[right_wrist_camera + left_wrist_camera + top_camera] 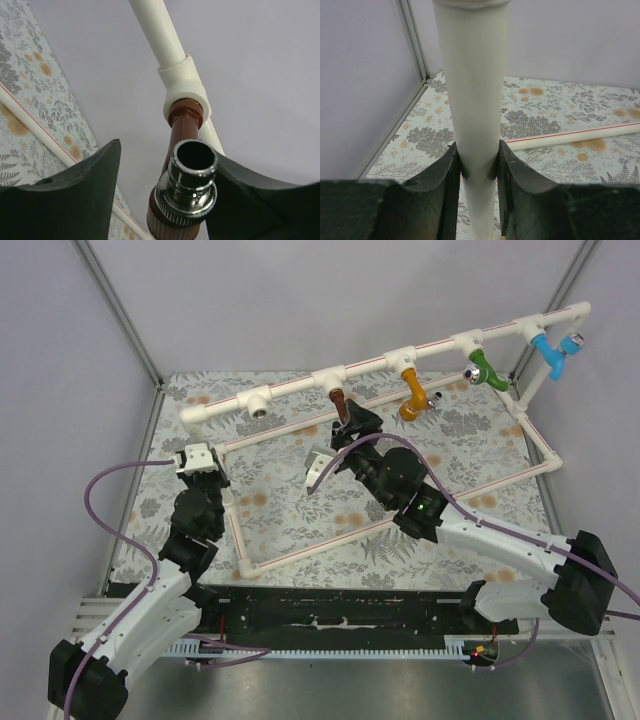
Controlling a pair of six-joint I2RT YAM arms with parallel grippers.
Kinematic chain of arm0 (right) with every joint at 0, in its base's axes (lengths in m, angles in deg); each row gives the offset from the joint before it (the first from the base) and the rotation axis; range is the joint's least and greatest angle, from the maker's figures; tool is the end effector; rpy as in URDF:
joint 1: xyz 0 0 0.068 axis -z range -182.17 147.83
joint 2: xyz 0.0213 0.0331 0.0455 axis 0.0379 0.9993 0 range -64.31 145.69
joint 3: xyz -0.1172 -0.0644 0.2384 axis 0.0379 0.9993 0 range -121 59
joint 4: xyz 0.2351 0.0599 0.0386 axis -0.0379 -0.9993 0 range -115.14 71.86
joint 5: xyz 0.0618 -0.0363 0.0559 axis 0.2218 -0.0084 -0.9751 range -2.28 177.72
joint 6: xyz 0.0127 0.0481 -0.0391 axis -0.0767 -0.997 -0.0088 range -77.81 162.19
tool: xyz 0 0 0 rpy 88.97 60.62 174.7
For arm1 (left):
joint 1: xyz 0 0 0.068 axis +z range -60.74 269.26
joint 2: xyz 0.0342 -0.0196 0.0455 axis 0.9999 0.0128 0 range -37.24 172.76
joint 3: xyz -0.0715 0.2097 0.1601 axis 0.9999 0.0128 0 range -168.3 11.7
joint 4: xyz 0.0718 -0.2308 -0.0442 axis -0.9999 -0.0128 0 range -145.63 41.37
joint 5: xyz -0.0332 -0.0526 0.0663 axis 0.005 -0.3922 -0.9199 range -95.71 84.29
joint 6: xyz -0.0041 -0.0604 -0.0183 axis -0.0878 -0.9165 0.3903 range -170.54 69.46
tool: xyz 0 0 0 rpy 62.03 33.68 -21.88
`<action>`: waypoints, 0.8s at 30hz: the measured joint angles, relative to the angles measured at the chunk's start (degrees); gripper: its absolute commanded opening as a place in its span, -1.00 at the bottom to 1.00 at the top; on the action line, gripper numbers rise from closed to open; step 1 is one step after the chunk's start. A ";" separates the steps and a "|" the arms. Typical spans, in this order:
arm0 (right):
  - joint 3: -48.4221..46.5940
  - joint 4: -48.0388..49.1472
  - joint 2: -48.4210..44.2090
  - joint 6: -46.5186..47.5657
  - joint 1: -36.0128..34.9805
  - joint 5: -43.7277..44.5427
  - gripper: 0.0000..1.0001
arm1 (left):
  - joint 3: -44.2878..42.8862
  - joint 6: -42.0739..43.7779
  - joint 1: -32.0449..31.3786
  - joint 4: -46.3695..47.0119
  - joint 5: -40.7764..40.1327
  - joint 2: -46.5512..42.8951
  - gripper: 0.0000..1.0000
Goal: Install the water faucets
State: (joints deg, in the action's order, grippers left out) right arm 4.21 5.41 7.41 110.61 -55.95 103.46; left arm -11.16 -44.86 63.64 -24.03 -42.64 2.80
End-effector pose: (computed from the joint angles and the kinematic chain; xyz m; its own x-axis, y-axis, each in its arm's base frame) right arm 0.1836 0.2283 0.3695 0.5990 -0.6969 -0.3944 -0.1637 0.3756 -0.9122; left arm 0.1615 -0.0450 0.2883 0.0970 0.0411 -0.9944 -0.2020 0.9792 0.0208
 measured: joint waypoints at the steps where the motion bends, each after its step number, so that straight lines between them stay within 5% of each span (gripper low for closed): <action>1: 0.00 2.40 1.29 0.35 0.00 1.51 0.05 | 0.00 0.00 0.00 0.00 -0.02 0.00 -0.96; 6: 0.02 13.27 4.31 -7.34 -0.20 7.91 -0.56 | 0.00 0.02 0.00 0.20 0.00 -0.02 -0.96; 12: 0.15 19.85 5.09 -43.69 -1.03 16.59 -0.81 | 0.00 0.09 -0.02 0.26 0.22 0.04 -0.96; 20: 0.83 11.23 3.02 -123.71 0.37 24.44 -0.80 | 0.00 0.35 -0.35 0.02 1.05 -0.17 -0.96; 24: 0.11 6.08 2.93 -153.04 0.98 23.50 -0.31 | 0.00 0.33 -0.33 0.02 1.01 -0.17 -0.96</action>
State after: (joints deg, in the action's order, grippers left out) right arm 4.32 11.49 10.34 -42.43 -54.97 126.96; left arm -11.16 -44.54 63.31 -24.01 -41.63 2.62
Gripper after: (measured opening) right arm 0.404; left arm 0.355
